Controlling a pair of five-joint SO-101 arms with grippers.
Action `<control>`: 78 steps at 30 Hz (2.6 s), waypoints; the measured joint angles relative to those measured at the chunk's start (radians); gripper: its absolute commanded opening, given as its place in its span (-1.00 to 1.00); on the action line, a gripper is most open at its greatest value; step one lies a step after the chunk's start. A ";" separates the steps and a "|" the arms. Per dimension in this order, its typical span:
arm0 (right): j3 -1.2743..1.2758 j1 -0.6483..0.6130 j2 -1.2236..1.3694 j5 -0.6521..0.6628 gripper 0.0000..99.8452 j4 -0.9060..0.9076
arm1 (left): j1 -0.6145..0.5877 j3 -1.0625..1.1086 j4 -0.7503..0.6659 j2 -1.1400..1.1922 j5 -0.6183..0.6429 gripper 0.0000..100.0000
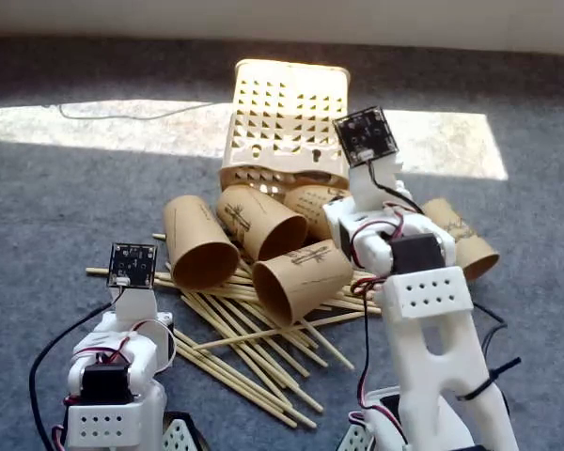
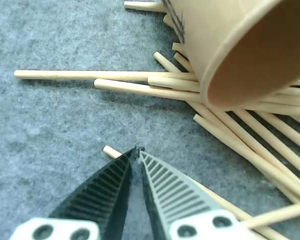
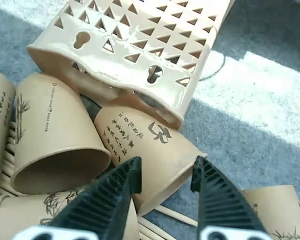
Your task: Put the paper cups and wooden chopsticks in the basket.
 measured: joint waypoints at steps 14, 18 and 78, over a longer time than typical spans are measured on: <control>0.000 -0.012 0.318 0.000 -0.65 -0.269 | 0.000 0.000 0.000 0.000 0.000 -0.99; -0.012 -0.005 0.374 0.000 -0.65 -0.333 | 0.000 0.000 0.000 0.000 0.000 -0.99; -0.256 0.072 0.295 -0.224 -0.99 -0.157 | 0.000 0.000 0.000 0.000 0.000 -0.99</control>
